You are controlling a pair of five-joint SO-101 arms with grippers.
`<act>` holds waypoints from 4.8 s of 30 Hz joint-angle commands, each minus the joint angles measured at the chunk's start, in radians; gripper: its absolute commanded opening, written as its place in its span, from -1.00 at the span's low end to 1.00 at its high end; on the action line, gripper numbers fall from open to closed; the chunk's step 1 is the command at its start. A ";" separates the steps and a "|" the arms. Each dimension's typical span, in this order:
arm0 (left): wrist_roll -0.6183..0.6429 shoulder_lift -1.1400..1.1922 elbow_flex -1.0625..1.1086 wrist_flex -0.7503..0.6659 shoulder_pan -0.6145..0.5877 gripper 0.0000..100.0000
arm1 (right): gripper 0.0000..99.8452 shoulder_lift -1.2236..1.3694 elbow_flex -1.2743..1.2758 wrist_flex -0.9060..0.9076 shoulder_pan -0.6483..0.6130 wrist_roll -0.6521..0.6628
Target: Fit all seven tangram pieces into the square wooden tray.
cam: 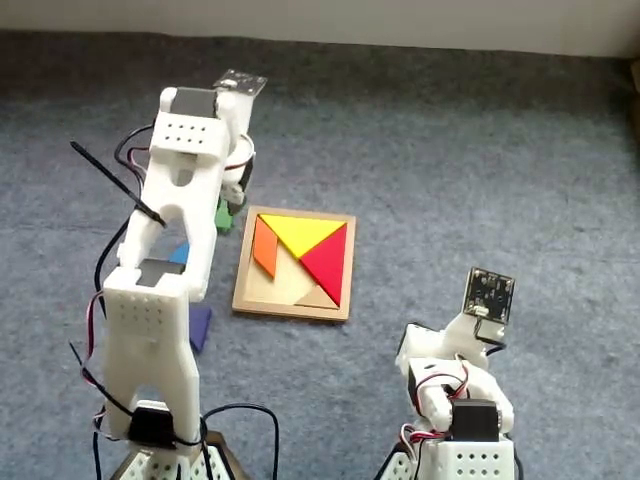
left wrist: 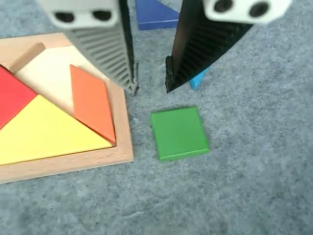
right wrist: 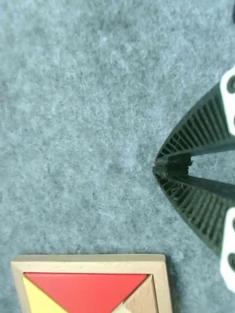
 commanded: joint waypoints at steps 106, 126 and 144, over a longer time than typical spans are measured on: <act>-0.278 -0.383 0.728 -0.299 0.196 -0.46 | -0.99 -0.013 0.143 -0.019 0.038 0.009; -0.276 -0.383 0.800 -0.488 0.249 -0.46 | -0.99 -0.013 0.143 -0.019 0.038 0.009; -0.190 -0.739 0.728 -0.209 0.251 -0.48 | -0.99 -0.013 0.143 -0.019 0.039 0.009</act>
